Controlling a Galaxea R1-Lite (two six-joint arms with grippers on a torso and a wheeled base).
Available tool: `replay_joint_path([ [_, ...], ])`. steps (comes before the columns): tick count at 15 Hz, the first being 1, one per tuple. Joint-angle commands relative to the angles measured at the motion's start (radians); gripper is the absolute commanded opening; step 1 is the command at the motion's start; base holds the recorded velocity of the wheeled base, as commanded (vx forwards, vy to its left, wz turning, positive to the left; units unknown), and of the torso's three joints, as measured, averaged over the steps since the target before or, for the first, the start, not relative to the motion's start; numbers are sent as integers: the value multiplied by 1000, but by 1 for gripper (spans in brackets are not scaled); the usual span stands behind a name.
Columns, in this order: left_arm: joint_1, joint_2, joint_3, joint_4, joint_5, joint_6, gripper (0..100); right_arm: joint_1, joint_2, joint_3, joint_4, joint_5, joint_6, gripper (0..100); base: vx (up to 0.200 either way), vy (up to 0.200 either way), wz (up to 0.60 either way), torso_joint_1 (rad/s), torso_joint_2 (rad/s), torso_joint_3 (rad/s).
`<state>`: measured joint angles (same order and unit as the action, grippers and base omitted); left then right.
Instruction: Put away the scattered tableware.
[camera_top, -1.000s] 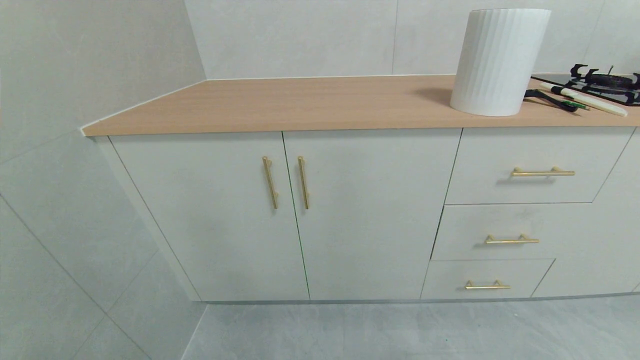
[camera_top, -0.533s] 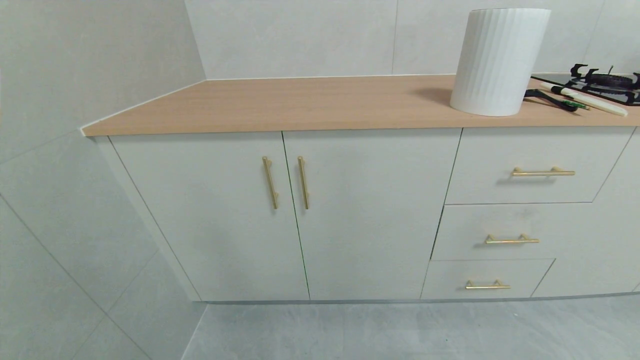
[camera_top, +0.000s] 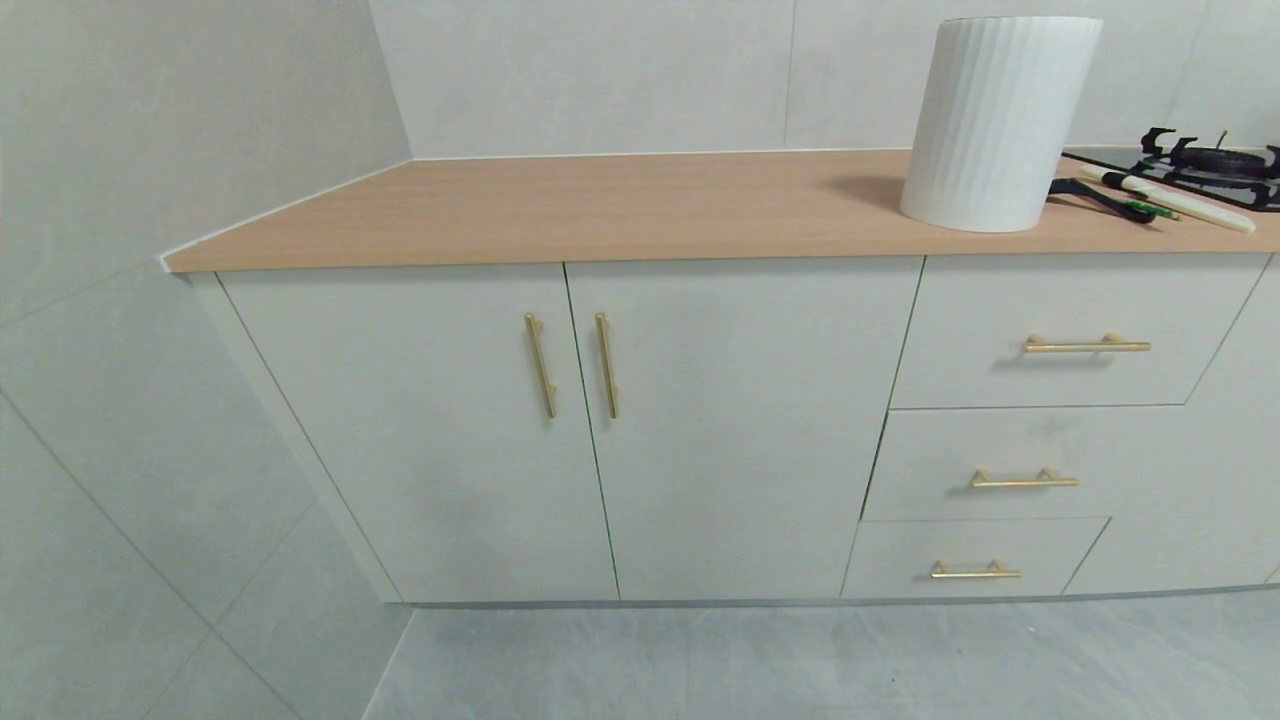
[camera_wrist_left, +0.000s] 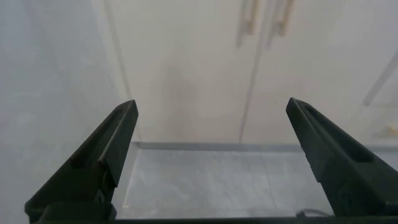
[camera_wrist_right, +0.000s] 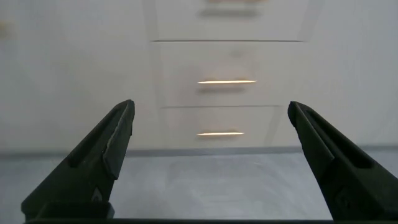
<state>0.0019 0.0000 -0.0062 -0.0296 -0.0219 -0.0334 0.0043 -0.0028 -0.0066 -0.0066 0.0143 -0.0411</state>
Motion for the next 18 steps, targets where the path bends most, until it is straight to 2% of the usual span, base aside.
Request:
replay_joint_path([
  [1,0,0,5,-1,-4,-2,100,0,3,5,11,21,0,100,0,0,0,0,0,0],
  [4,0,0,5,-1,2,-3,100,0,3,5,5,24,0,100,0,0,0,0,0,0],
  [7,0,0,5,-3,34,-6,100,0,3,7,5,24,1,100,0,0,0,0,0,0],
  [8,0,0,6,-3,39,1,100,0,3,5,5,26,1,100,0,0,0,0,0,0],
  [9,0,0,6,-1,54,1,100,0,3,5,5,24,1,100,0,0,0,0,0,0],
  [10,0,0,6,-1,99,-16,100,0,3,5,5,24,4,100,0,0,0,0,0,0],
  [11,0,0,6,-1,126,-5,100,0,3,7,4,24,7,100,0,0,0,0,0,0],
  [12,0,0,6,11,69,63,100,0,3,5,4,26,7,100,0,0,0,0,0,0],
  [13,0,0,6,39,-21,161,100,0,3,7,5,26,7,100,0,0,0,0,0,0],
  [14,0,0,6,31,-35,184,100,0,3,5,5,26,9,100,0,0,0,0,0,0],
  [15,0,2,6,33,-35,161,100,0,3,5,5,26,10,100,0,0,0,0,0,0],
  [17,0,0,6,31,16,47,100,0,3,5,5,26,13,100,0,0,0,0,0,0],
  [18,0,0,6,31,17,36,100,0,3,5,4,24,15,100,0,0,0,0,0,0],
])
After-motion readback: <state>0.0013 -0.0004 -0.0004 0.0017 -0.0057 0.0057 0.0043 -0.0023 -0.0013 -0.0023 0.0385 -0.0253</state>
